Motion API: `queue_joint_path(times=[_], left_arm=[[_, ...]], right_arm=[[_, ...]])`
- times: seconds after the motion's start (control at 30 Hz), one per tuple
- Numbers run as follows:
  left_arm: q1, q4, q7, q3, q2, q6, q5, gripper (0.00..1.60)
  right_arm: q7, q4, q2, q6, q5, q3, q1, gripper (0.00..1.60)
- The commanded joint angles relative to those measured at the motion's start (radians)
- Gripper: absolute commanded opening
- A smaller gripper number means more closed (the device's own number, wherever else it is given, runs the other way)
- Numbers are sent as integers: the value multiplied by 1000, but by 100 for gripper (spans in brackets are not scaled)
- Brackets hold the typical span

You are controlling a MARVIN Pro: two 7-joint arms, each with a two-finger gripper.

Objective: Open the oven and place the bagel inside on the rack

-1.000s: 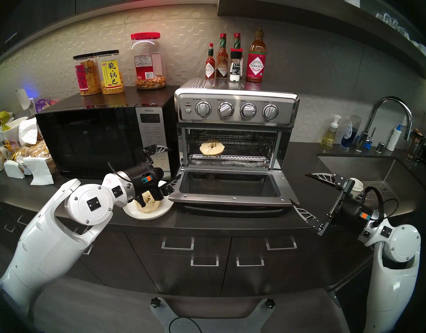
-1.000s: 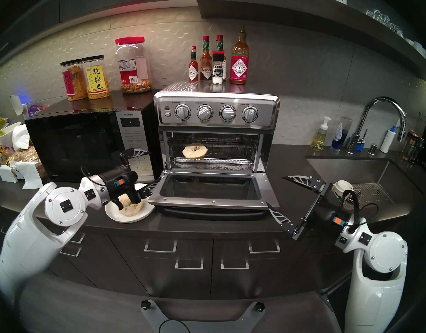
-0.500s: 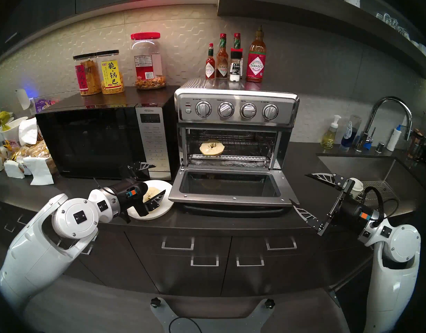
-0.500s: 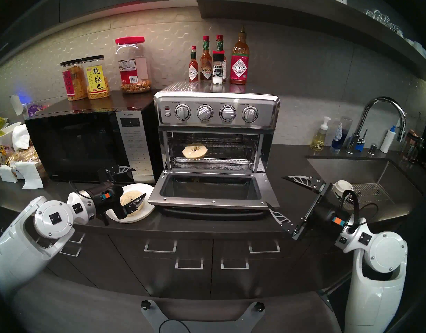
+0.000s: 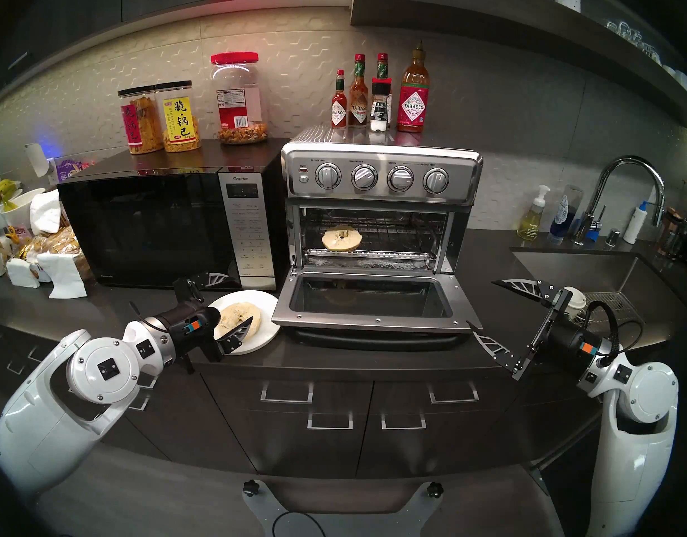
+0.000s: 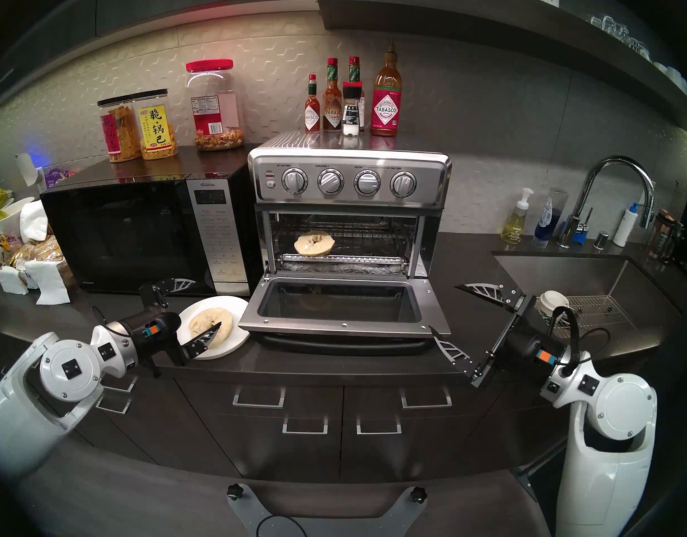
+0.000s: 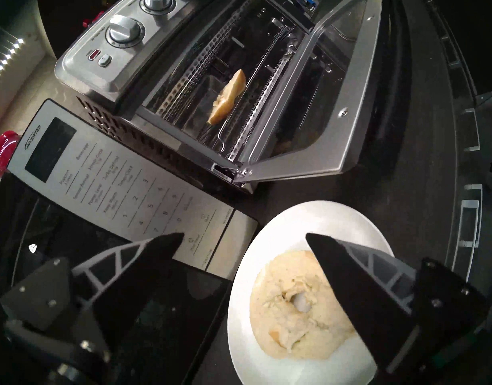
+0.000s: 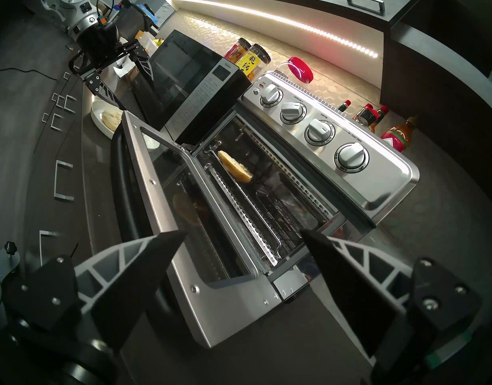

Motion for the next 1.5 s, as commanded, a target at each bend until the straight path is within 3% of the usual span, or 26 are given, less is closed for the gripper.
queue_joint_path(times=[0.0,0.13,0.3,0.5,0.53,0.67,0.7,0.93,0.97,1.0,1.1,1.23,1.47], left_arm=[[112,-32,-11,-102,-38,-32,25,160],[153,-45,-36,-153,-70,-52,45,160],[236,-77,-81,-261,-108,-82,55,160],[311,-109,-170,-377,-152,-112,54,160],[306,-107,-183,-371,-150,-111,58,160],[371,-142,-257,-468,-163,-138,34,160],[360,-143,-268,-461,-165,-139,41,160],[356,-169,-406,-612,-186,-160,-39,160],[329,-159,-416,-586,-186,-156,-37,160],[353,-159,-459,-635,-181,-163,-79,160],[372,-133,-510,-677,-157,-172,-157,160],[334,-73,-586,-657,-112,-173,-217,160],[254,-1,-549,-564,-20,-133,-188,160]], right_arm=[[0,-12,1,-1,6,-2,6,160],[0,-12,1,-1,6,-2,6,160],[0,-12,1,-1,6,-2,6,160],[0,-12,1,-1,6,-2,6,160],[0,-12,1,-1,6,-2,6,160],[0,-12,1,0,7,-2,6,160],[0,-12,1,0,7,-2,6,160],[1,-13,1,0,8,-2,6,160],[1,-13,1,0,8,-2,6,160],[1,-13,1,0,8,-2,6,160],[1,-13,1,1,9,-2,6,160],[2,-14,1,2,11,-1,6,160],[2,-14,1,2,11,-1,6,160]])
